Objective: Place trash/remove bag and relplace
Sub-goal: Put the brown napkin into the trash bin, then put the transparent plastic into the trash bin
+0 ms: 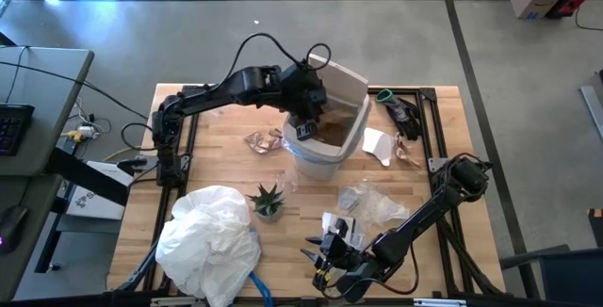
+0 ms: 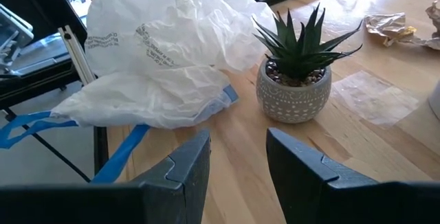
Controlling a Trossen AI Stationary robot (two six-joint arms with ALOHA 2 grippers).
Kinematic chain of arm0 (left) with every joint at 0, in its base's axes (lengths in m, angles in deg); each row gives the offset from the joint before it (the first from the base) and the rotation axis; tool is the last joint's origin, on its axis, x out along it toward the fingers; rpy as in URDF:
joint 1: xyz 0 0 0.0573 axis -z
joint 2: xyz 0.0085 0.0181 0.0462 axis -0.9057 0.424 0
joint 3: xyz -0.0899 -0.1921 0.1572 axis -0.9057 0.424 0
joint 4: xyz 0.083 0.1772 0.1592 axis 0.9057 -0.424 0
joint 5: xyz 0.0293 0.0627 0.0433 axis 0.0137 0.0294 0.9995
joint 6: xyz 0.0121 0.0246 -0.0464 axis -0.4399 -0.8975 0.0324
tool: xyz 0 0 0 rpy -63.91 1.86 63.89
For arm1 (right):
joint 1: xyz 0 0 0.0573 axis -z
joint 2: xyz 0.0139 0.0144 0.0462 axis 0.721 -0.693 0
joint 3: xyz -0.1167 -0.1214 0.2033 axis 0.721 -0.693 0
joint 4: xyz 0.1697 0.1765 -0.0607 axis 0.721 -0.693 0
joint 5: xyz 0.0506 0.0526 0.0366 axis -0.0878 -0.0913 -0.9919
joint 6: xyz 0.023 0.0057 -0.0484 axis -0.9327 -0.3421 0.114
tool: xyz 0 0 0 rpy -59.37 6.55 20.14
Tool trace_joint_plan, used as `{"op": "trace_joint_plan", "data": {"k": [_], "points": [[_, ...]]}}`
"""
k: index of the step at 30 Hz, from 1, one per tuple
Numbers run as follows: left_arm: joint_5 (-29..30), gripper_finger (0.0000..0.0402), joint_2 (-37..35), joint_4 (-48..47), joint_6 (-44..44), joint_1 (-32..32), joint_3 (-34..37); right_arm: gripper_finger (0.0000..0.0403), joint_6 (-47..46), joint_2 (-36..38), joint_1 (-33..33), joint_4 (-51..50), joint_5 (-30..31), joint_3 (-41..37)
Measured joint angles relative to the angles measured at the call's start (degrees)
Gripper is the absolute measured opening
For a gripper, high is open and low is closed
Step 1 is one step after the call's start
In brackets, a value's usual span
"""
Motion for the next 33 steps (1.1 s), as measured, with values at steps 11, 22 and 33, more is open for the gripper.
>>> {"op": "trace_joint_plan", "data": {"k": [11, 22, 33], "points": [[-3.2, 0.0001, -5.1, 6.8, 4.0, 0.0, 0.0, 0.0128, 0.0, 0.0, 0.1, -0.4, 0.0, 0.0], [-8.4, 0.0001, -17.5, 8.4, 5.9, 3.8, 0.0, 0.0128, 0.0, 0.0, 0.1, -0.4, -0.1, 0.0], [-0.1, 0.0000, -22.7, -18.2, 6.5, 14.2, 0.0, 0.0128, -2.1, 0.0, 3.0, -2.3, -8.2, 0.0]]}}
